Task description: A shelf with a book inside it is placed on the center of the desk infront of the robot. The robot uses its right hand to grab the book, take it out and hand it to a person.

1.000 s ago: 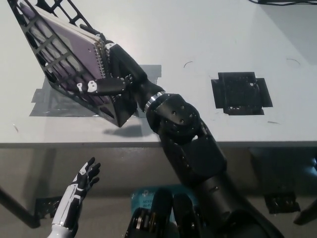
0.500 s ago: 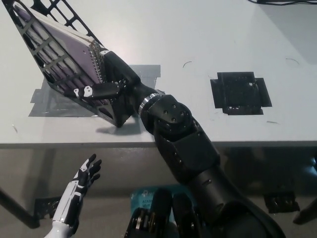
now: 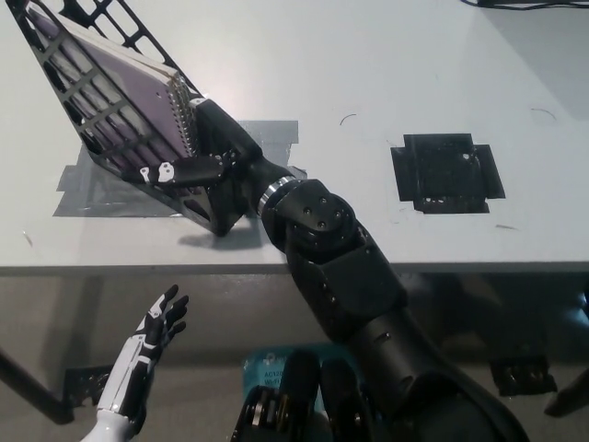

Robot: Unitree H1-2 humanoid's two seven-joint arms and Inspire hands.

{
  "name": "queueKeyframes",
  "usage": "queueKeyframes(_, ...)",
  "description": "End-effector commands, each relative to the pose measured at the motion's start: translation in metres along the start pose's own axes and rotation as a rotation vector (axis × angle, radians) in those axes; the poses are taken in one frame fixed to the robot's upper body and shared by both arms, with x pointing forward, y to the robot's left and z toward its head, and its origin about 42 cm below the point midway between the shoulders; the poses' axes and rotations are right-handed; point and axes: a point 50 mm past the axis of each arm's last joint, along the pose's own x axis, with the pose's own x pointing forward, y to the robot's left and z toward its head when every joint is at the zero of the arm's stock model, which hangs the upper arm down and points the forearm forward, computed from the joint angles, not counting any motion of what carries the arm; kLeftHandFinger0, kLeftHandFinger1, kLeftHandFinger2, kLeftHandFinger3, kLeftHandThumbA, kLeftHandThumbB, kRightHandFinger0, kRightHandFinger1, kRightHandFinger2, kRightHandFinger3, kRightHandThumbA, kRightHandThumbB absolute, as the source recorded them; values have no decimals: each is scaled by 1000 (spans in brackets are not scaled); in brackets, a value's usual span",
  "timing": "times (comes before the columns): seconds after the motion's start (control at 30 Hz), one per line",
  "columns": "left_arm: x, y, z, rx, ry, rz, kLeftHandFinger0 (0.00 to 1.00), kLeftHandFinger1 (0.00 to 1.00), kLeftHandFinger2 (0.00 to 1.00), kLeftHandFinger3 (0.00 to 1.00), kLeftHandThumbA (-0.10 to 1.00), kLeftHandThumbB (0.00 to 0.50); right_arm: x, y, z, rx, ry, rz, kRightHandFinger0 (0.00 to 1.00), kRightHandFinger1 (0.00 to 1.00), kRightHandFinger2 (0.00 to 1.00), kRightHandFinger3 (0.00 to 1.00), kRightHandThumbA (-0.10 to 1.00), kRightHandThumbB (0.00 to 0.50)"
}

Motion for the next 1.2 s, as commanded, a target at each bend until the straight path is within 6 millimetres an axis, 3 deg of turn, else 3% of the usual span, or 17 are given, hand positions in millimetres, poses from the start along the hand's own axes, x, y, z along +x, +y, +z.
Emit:
queueKeyframes(0.0, 4, 5, 14, 25, -59, -11, 1000, 1000, 1000, 1000, 1000, 286, 20, 20, 41, -18, -127, 55, 1000, 1000, 1000, 1000, 1000, 291)
queueKeyframes(0.33, 5, 5, 13, 20, -58, -14, 1000, 1000, 1000, 1000, 1000, 299, 20, 19, 42, -47, -133, 52, 1000, 1000, 1000, 1000, 1000, 252)
queueKeyframes(0.43, 5, 5, 13, 19, -52, -12, 1000, 1000, 1000, 1000, 1000, 309, 21, 20, 43, -57, -127, 41, 1000, 1000, 1000, 1000, 1000, 293)
queueKeyframes(0.47, 5, 5, 13, 27, -54, -13, 1000, 1000, 1000, 1000, 1000, 306, 22, 19, 44, -66, -121, 29, 1000, 1000, 1000, 1000, 1000, 286)
queueKeyframes(0.5, 5, 5, 13, 36, -55, -13, 1000, 1000, 1000, 1000, 1000, 303, 23, 19, 44, -76, -121, 0, 1000, 1000, 1000, 1000, 1000, 208)
queueKeyframes(0.53, 5, 5, 13, 36, -54, -13, 1000, 1000, 1000, 1000, 1000, 303, 25, 19, 45, -90, -108, -33, 789, 744, 767, 855, 1000, 140)
queueKeyframes(0.57, 5, 5, 14, 35, -53, -13, 1000, 1000, 1000, 1000, 1000, 303, 26, 20, 46, -112, -72, -77, 543, 497, 519, 621, 980, 69)
queueKeyframes(0.6, 5, 5, 14, 37, -54, -12, 1000, 1000, 1000, 1000, 1000, 304, 28, 21, 48, -140, -37, -111, 81, 123, 170, 287, 936, 9)
queueKeyframes(0.63, 5, 5, 13, 35, -54, -13, 1000, 1000, 1000, 1000, 1000, 303, 29, 23, 51, -178, -12, -133, 16, 25, 34, 88, 935, 2)
queueKeyframes(0.7, 5, 6, 13, 31, -57, -13, 1000, 1000, 1000, 1000, 1000, 300, 30, 24, 54, -212, 8, -149, 0, 0, 0, 1, 940, 0)
queueKeyframes(1.17, 5, 6, 14, 37, -59, -13, 1000, 1000, 1000, 1000, 1000, 280, 27, 28, 56, -173, 16, -182, 0, 0, 0, 0, 1000, 0)
